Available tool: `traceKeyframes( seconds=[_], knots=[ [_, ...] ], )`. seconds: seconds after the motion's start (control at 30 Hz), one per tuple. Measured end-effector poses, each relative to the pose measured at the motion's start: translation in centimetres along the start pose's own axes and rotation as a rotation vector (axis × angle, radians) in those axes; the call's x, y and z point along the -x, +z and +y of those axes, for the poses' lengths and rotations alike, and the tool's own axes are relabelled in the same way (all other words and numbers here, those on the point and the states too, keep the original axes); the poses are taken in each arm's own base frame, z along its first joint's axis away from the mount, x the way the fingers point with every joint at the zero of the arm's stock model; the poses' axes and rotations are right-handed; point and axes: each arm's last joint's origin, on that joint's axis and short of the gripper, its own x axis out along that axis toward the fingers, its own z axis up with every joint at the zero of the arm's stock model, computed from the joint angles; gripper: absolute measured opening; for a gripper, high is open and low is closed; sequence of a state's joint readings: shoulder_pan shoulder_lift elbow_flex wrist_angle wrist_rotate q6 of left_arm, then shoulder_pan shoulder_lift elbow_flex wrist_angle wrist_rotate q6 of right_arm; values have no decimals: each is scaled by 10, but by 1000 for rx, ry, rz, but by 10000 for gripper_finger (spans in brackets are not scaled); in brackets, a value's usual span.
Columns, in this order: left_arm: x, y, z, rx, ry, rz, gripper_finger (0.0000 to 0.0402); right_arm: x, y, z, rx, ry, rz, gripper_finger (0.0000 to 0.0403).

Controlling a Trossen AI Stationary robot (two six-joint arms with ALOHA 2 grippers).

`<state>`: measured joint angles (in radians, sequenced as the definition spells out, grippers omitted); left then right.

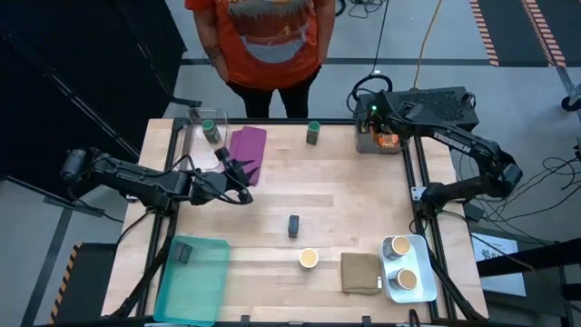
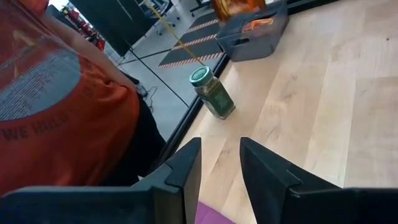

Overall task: Sort spices by type
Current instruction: Put the orange seasoning bag into the black bin

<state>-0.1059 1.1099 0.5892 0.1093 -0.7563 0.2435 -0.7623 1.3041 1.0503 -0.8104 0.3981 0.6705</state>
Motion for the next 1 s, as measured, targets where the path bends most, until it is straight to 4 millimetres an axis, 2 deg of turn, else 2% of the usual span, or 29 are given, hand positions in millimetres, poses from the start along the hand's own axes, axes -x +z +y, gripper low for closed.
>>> traceKeyframes(
  seconds=[0.2, 0.63, 1.0],
  knots=[
    [0, 0, 0, 6, 0, -4, 116, -22, -2, 10, 26, -7, 57, 0],
    [0, 0, 0, 49, -1, -4, 116, -50, -3, 19, 3, -41, 93, 0],
    [0, 1, 0, 51, -3, -5, 116, -55, -4, 22, -2, -35, 93, 2]
  ],
)
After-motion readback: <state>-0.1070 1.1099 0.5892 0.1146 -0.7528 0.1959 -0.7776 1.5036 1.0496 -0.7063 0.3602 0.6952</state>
